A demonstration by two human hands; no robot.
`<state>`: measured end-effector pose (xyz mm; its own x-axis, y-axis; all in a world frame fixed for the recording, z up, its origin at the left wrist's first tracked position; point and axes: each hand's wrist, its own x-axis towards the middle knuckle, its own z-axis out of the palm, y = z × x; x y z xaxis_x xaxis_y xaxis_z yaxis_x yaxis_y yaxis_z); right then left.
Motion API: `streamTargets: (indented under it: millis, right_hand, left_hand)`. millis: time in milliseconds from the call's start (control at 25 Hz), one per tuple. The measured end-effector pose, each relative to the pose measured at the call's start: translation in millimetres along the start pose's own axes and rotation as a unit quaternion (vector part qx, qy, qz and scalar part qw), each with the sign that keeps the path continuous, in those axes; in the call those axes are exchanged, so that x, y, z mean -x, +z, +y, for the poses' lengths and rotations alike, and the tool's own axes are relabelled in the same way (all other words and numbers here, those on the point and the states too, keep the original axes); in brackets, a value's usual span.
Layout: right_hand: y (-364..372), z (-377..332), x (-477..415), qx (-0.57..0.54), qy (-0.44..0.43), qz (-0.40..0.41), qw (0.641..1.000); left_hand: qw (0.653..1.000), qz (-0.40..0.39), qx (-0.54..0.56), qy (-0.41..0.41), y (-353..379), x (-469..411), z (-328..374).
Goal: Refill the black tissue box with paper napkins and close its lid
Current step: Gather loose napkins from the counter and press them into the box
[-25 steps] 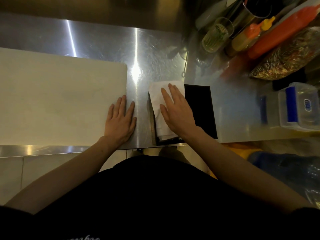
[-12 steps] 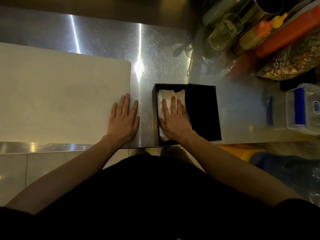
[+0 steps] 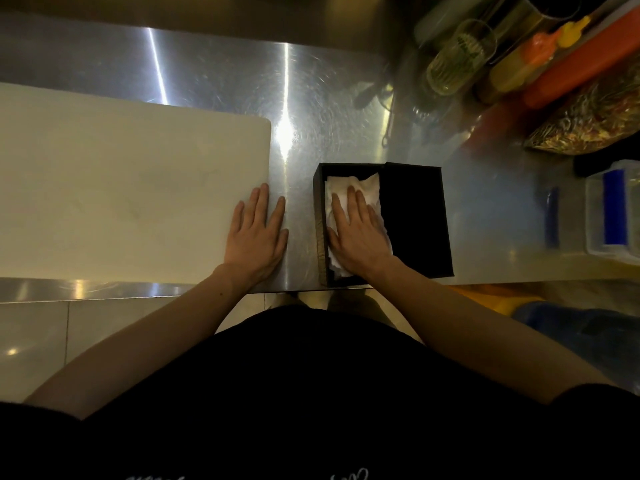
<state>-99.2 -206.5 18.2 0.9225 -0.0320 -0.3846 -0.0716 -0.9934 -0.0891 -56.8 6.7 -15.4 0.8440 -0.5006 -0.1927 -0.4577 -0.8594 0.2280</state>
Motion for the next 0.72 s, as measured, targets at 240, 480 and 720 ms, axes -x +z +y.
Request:
streamTargets:
  millis: [240, 480, 720]
  right_hand:
    - [-17, 1, 7, -0.057, -0.014, 0.053, 0.997]
    - [-53, 10, 7, -0.067, -0.065, 0.106, 0.990]
    - [-101, 20, -11, -0.010, -0.208, 0.150, 0.966]
  left_hand:
    - [0.999, -0.041, 0.002, -0.006, -9, -1, 2]
    - [1.000, -0.008, 0.022, -0.006, -36, 0, 12]
    - [0.991, 0.088, 0.006, -0.099, -76, 21, 39]
